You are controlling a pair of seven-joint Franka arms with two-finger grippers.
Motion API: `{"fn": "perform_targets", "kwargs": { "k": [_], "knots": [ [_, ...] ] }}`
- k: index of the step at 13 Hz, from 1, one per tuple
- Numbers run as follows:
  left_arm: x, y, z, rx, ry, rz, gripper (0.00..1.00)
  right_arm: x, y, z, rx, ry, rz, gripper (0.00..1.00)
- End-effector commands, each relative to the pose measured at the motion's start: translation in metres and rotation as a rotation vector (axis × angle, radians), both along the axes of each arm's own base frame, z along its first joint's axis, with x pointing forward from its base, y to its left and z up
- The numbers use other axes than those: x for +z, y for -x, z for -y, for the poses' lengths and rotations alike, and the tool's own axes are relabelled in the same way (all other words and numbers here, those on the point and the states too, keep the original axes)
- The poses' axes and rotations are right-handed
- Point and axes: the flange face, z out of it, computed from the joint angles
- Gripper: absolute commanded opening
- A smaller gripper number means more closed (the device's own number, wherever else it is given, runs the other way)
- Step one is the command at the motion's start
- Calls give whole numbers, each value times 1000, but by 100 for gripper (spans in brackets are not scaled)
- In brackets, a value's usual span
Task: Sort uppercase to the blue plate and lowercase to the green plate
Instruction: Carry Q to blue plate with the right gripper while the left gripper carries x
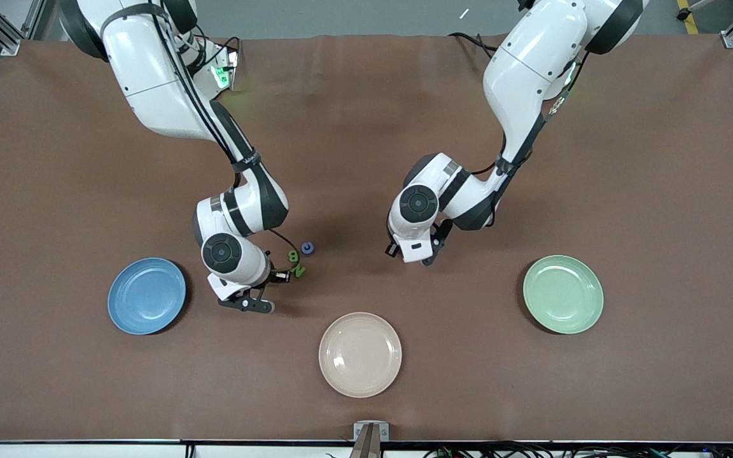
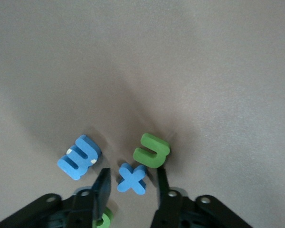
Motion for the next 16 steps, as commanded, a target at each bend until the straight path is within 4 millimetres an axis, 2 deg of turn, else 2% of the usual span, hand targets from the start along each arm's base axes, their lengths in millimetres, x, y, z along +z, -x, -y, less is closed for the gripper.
{"fn": "perform_targets", "kwargs": {
  "k": [1, 2, 4, 5, 6, 7, 9, 10, 11, 13, 15, 16],
  "knots": [
    [-10, 2, 3, 2, -6, -6, 19, 4, 6, -1, -14, 0, -8, 11],
    [-7, 1, 3, -7, -3, -1, 12, 19, -4, 9, -13, -7, 17, 8],
    [2, -5, 2, -9, 3, 13, 0, 57, -38, 57, 39, -17, 12, 7],
    [12, -7, 3, -17, 3, 25, 0, 72, -53, 87, 66, -31, 5, 7],
    [33, -12, 1, -29, 11, 53, 0, 85, -67, 116, 92, -37, 11, 7],
    [55, -19, -3, -29, 15, 73, 0, 94, -75, 136, 139, -38, 26, 7],
    [87, -25, -8, -47, 9, 115, 0, 98, -84, 181, 239, -45, 37, 7],
    [97, -30, -19, -81, -30, 126, 0, 96, -86, 207, 274, -50, 37, 7],
    [106, -40, -38, -111, -72, 130, 0, 91, -88, 235, 327, -48, 33, 7],
    [107, -62, -80, -184, -96, 100, 0, 80, -88, 278, 425, -19, 12, 9],
    [112, -90, -137, -248, -96, 83, 0, 63, -81, 316, 426, -9, -24, 13],
    [110, -103, -174, -303, -93, 59, 0, 52, -75, 328, 440, -15, -45, 20]
  ]
}}
